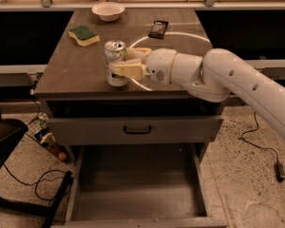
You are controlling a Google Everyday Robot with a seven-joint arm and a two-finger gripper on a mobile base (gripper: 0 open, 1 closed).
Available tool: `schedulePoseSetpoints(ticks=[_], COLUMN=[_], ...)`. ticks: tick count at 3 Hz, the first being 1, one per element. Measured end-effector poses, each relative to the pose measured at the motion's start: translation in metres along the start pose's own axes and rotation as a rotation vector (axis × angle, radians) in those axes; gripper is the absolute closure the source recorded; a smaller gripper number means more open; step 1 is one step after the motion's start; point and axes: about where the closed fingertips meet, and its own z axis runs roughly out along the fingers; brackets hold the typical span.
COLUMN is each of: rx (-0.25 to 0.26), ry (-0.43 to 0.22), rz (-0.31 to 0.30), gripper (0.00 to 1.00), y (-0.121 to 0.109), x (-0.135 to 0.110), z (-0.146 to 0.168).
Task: Move 7up can near rxbar chocolate
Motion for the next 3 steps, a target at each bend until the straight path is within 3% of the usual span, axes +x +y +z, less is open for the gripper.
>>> schedulePoseSetpoints(ticks=[1,3], rx=[0.07,0.228], ry=[-0.007,-0.048], rz=[0.009,0.047], gripper=[1.0,1.0], y=[-0.023,-0.11], x=[-0.024,-0.07], z=[-0.023,-0.074])
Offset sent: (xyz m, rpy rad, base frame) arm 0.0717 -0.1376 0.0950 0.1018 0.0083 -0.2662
